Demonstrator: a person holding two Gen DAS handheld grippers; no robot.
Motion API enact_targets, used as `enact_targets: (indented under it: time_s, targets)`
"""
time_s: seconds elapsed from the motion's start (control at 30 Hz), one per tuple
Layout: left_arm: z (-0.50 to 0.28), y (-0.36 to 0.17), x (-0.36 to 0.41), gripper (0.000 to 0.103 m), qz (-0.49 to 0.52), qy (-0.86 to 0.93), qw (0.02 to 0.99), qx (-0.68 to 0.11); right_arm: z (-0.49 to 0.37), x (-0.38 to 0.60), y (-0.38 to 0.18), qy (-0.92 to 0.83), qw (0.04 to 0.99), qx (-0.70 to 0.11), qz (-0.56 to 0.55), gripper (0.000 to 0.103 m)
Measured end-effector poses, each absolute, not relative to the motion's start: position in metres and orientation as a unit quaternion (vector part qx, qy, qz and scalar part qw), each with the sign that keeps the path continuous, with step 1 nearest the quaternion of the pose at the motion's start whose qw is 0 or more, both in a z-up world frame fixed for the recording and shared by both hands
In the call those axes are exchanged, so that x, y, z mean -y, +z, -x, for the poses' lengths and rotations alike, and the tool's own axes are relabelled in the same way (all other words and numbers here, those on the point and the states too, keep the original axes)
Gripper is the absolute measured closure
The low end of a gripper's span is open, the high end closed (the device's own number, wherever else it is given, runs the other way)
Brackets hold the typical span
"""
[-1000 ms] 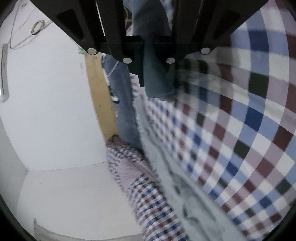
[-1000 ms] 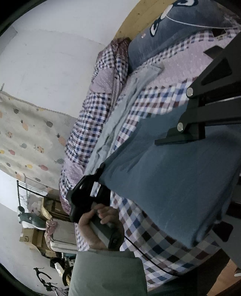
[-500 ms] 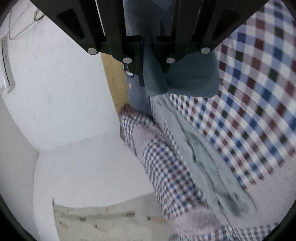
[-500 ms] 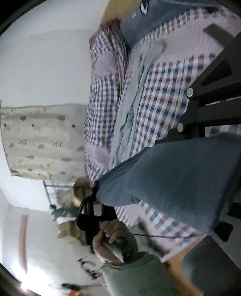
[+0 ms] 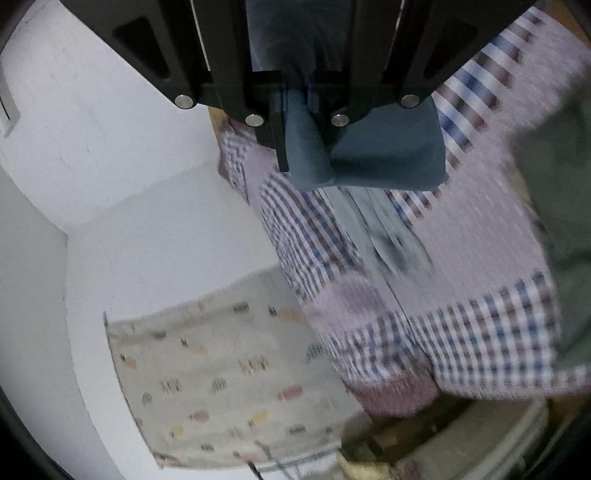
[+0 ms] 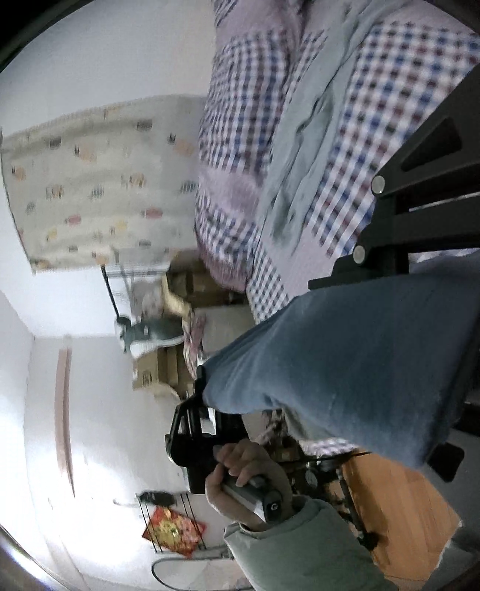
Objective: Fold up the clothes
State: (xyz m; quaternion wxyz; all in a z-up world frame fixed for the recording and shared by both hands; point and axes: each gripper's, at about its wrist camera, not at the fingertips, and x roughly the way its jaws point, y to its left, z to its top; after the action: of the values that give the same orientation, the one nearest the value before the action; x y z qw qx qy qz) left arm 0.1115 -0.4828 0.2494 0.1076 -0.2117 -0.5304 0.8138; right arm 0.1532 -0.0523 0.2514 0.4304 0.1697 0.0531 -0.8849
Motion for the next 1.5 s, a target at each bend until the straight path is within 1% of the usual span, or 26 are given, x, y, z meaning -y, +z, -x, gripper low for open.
enact_targets:
  time_s: [0.17,0.37,0.57,0.73,0.9,1.07,1.23,1.37,1.5]
  targets:
    - [-0.117,0.251,0.556,0.098,0.184,0.824,0.054,0.534,-0.116,0.129,0.249,-0.864,0.472,-0.068,-0.162,0.097]
    - [-0.105,0.246,0.624,0.098,0.176,0.833,0.007,0.524,-0.076,0.207,0.24,-0.854,0.489,-0.086,-0.158,0.097]
    - [-0.09,0.242,0.668,0.098,0.165,0.842,-0.02,0.513,-0.039,0.272,0.228,-0.851,0.492,-0.098,-0.155,0.097]
    - [-0.091,0.237,0.701,0.099,0.153,0.845,-0.035,0.511,-0.027,0.312,0.215,-0.85,0.494,-0.11,-0.145,0.097]
    - [-0.113,0.225,0.723,0.099,0.14,0.85,-0.041,0.506,-0.048,0.336,0.192,-0.846,0.501,-0.127,-0.128,0.097]
    - [-0.147,0.187,0.741,0.099,0.154,0.849,-0.057,0.503,-0.108,0.351,0.157,-0.835,0.501,-0.215,-0.083,0.097]
    - [-0.192,0.146,0.761,0.099,0.152,0.836,-0.076,0.521,-0.17,0.366,0.121,-0.797,0.519,-0.305,-0.04,0.097]
    - [-0.218,0.113,0.774,0.099,0.17,0.827,-0.108,0.525,-0.198,0.383,0.089,-0.761,0.544,-0.348,-0.058,0.096]
    - [-0.229,0.086,0.781,0.098,0.197,0.826,-0.137,0.51,-0.21,0.393,0.064,-0.736,0.558,-0.373,-0.088,0.096]
